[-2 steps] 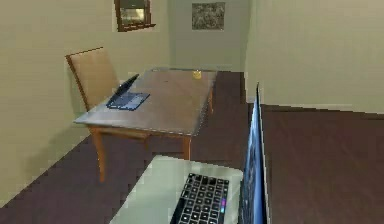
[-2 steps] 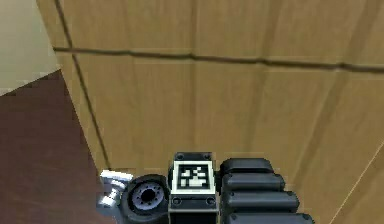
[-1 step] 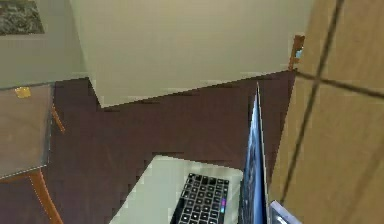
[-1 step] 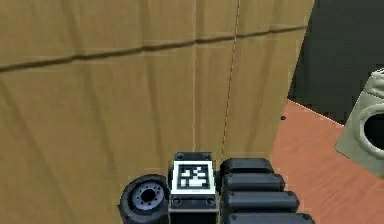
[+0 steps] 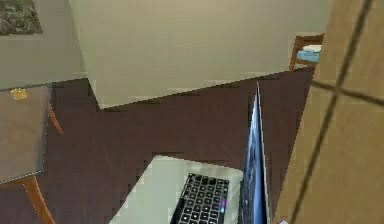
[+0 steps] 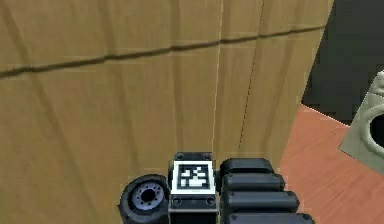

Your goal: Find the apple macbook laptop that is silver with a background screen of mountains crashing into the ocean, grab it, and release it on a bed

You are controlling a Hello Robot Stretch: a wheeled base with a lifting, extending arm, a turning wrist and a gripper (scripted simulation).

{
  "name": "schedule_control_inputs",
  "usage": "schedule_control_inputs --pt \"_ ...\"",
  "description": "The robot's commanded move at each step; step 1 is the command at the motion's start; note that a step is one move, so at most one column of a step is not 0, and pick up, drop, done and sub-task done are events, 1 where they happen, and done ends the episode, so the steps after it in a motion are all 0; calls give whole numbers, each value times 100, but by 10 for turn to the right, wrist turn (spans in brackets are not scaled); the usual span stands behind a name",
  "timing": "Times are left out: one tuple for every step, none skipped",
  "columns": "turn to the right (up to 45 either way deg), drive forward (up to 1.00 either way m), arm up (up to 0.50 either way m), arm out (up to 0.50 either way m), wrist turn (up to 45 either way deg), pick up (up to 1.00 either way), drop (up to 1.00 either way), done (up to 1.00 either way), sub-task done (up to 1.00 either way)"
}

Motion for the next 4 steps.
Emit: schedule_control_inputs --pt "-270 0 0 0 0 0 0 0 0" --pt "0 25 0 0 0 0 0 0 0" --pt "450 0 0 0 0 0 0 0 0" --pt "0 30 0 0 0 0 0 0 0"
